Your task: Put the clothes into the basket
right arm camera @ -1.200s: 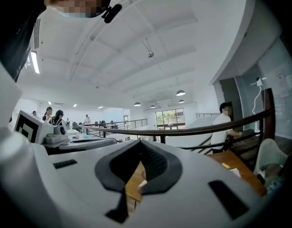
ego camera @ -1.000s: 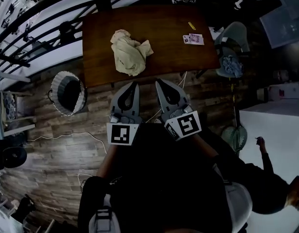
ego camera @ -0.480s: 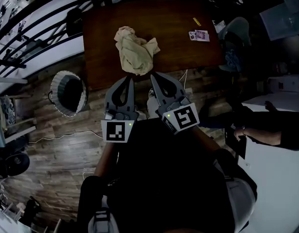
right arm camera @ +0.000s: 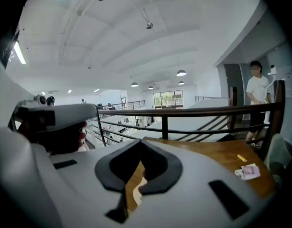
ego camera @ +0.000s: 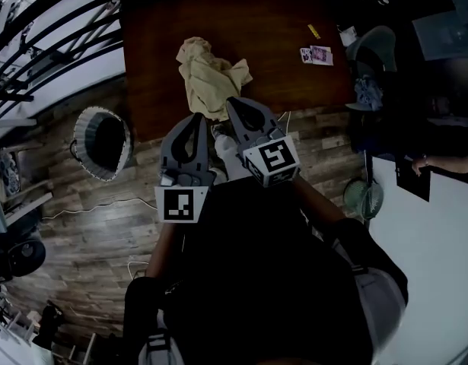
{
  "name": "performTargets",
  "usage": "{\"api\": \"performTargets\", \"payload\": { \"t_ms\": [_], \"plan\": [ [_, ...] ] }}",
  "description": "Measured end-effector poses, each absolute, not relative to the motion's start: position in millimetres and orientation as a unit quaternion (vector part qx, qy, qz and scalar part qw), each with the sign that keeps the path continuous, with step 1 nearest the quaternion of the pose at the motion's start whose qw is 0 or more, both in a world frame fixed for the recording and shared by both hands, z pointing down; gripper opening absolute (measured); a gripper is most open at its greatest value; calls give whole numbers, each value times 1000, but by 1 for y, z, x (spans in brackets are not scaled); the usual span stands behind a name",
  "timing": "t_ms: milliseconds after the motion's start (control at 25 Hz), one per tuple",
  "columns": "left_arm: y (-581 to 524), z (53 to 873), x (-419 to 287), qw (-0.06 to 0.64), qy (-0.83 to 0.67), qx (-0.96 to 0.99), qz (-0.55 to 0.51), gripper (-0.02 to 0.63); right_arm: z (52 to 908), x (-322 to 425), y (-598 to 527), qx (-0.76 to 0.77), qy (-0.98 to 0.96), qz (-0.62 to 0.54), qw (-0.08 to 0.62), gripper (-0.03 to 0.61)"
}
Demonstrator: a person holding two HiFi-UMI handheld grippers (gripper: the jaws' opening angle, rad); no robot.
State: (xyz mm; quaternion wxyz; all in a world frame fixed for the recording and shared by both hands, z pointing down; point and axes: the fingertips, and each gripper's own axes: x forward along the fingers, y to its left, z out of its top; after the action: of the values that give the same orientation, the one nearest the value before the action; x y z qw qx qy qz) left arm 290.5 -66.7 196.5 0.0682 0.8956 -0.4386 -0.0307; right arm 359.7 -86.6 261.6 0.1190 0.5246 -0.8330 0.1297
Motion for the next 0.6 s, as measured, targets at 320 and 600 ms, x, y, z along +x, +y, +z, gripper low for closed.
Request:
{"api": "performTargets", "payload": {
  "t_ms": [320,600],
  "plan": [
    [-110,194,307,60,-446,893,-21,14,317,366,-143,499,-831,177,172,11],
    [-145,188,312,51,-477,877,-27,14,371,368,-183,456,-833,227,217,74]
  ]
}}
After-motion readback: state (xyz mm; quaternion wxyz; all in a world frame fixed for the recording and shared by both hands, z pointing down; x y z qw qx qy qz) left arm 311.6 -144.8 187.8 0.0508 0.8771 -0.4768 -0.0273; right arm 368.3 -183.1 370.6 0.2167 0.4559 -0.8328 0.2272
